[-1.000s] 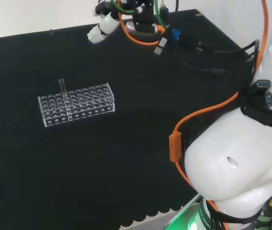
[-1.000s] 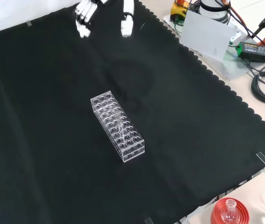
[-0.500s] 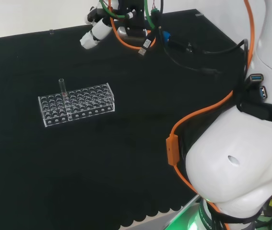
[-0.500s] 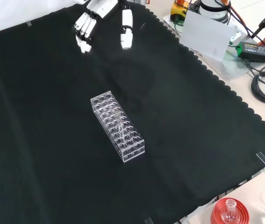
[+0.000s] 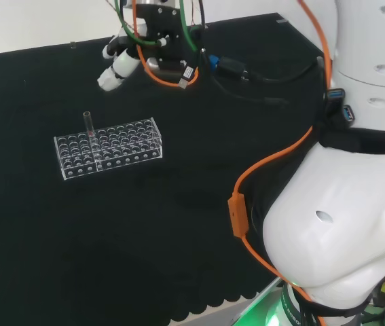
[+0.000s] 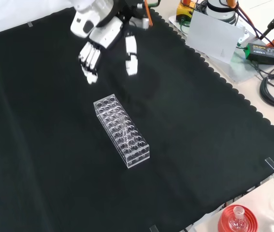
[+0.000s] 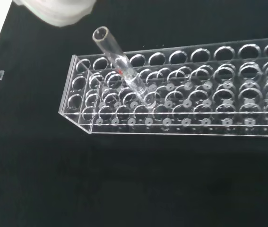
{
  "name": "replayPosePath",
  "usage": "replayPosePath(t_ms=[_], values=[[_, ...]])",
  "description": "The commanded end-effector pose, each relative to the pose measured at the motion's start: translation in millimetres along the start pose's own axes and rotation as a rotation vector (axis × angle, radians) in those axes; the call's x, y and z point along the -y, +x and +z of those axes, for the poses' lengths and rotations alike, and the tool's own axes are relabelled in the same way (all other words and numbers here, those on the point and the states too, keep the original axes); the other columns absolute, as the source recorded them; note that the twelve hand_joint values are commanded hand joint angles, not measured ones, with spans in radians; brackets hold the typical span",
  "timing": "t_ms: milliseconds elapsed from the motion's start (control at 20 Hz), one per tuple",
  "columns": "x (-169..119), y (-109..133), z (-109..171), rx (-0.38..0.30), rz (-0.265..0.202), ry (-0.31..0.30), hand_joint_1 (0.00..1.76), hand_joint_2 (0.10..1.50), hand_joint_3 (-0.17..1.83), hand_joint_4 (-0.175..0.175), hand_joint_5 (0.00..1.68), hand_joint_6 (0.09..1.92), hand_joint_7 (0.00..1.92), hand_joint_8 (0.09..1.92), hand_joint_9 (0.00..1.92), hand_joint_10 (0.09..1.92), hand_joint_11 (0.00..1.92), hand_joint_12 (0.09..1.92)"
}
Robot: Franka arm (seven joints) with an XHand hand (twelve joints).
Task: Pick up the test tube.
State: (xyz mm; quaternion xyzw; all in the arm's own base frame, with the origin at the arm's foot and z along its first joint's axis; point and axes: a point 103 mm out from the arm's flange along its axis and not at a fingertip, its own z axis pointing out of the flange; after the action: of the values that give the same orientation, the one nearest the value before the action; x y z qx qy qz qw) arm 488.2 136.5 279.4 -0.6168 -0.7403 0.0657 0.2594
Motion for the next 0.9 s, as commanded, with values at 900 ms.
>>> replayPosePath(t_ms=[900], values=[[-59,33,76,-0.042,-0.066,0.119,0.86,0.78,0.50,-0.007,0.40,0.16,0.33,0.79,0.15,0.93,0.00,1.35]])
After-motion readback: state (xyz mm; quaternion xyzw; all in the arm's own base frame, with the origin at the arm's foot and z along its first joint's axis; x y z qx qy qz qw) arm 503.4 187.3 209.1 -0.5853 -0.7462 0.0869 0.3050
